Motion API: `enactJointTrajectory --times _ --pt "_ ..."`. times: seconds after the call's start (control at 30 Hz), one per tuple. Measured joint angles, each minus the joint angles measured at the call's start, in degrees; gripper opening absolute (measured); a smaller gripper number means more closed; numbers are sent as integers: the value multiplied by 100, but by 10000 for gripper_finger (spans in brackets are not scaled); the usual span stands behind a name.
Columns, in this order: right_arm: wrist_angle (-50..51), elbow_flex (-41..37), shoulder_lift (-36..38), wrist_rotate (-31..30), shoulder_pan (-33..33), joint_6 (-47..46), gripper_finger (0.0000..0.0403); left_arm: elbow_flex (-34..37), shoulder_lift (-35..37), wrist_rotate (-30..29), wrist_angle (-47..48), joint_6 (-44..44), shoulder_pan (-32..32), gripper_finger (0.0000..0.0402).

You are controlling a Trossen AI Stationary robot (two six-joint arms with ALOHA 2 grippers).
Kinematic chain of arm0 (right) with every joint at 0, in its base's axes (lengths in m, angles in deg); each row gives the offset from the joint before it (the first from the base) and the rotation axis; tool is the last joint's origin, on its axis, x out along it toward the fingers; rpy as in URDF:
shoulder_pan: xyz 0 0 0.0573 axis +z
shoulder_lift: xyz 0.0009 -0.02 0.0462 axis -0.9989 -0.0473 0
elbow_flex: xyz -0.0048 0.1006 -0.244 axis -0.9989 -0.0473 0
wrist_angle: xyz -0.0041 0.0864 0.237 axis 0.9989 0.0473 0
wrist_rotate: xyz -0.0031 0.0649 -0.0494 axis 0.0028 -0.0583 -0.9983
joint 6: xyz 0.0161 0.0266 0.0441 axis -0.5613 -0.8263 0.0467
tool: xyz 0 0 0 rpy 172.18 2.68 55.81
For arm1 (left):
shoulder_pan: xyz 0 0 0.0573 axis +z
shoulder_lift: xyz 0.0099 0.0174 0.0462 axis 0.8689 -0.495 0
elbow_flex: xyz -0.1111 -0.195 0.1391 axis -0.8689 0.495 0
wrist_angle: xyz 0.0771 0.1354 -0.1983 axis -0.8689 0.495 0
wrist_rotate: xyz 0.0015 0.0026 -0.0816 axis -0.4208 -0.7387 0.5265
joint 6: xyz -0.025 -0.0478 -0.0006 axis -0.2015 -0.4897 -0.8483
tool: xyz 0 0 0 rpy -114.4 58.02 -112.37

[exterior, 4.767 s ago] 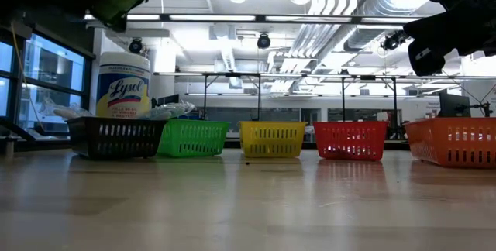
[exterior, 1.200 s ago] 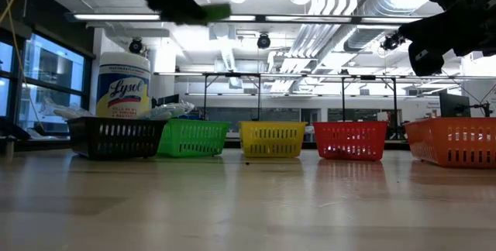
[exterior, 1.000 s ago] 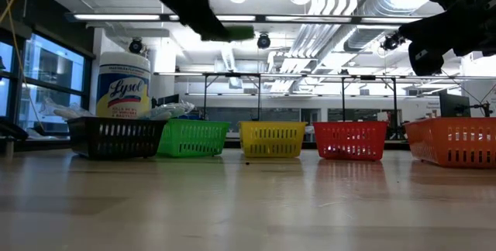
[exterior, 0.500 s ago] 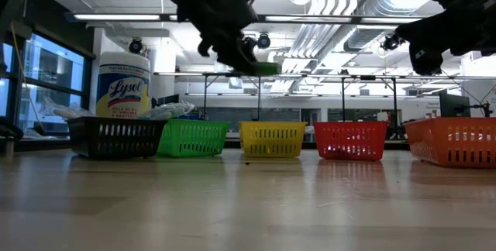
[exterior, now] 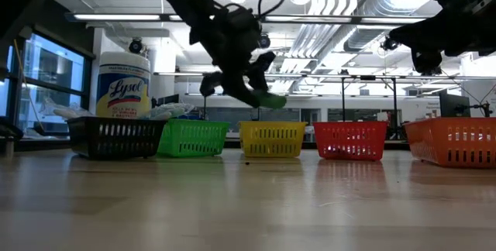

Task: Pick & Place Travel size toiletries
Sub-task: Put the green bottle shampoo into the yellow bin

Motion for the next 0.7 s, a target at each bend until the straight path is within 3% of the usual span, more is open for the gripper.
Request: enactJointTrajectory --times 0.33,0.7 --pt "7 1 -2 4 -2 2 2 2 -318 -58 55 1445 -120 145" --pt "13 1 -2 7 0 19 3 0 -477 265 129 1934 -227 145"
